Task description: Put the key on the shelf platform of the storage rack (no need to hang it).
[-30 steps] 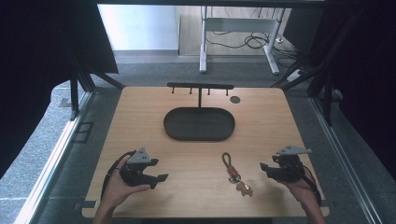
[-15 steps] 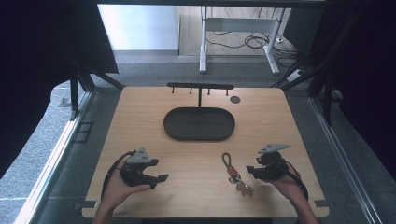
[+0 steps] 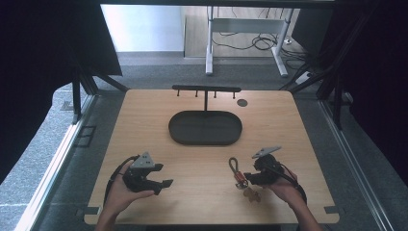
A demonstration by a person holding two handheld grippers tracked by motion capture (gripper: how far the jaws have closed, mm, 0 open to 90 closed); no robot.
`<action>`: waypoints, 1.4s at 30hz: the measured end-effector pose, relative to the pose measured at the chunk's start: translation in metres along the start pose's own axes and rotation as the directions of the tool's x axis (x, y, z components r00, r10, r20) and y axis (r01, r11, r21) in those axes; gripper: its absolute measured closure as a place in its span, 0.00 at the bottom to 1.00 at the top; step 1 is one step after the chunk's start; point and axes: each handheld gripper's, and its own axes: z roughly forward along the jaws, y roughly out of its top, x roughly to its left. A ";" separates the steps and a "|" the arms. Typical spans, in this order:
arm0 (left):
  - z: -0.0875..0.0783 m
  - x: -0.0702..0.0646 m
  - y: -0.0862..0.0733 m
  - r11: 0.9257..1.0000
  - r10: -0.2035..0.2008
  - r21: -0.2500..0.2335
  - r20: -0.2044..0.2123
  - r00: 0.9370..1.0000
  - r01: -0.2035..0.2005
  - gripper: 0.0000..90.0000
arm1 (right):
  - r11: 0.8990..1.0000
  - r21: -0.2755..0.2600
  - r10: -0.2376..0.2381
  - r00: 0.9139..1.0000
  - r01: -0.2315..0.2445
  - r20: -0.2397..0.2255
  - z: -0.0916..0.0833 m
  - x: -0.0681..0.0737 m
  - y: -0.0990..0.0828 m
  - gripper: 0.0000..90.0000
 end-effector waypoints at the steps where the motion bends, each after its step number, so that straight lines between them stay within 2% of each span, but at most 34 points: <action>1: 0.001 -0.001 0.000 1.000 0.001 0.001 0.003 1.000 -0.001 0.34 | 1.000 0.006 -0.007 1.000 0.007 -0.002 0.001 0.002 0.002 0.51; 12: 0.002 -0.001 0.001 1.000 0.004 0.006 0.004 1.000 -0.004 0.34 | 1.000 0.025 -0.009 1.000 0.009 -0.010 0.006 0.005 0.007 0.51; 18: 0.003 -0.003 0.002 1.000 0.009 0.007 0.007 1.000 -0.009 0.34 | 0.999 0.039 -0.033 0.999 0.033 -0.018 0.010 0.013 0.015 0.52; 26: 0.002 -0.003 0.002 1.000 0.006 0.002 0.006 1.000 -0.006 0.34 | 0.997 0.072 -0.039 0.999 0.041 -0.024 0.014 0.020 0.019 0.53; 35: 0.005 -0.005 0.002 1.000 0.014 0.009 0.013 1.000 -0.014 0.34 | 0.990 0.125 -0.061 0.998 0.064 -0.030 0.023 0.026 0.024 0.53; 42: 0.004 -0.004 0.002 1.000 0.014 0.006 0.012 1.000 -0.014 0.34 | 0.980 0.182 -0.071 0.997 0.076 -0.034 0.035 0.032 0.028 0.57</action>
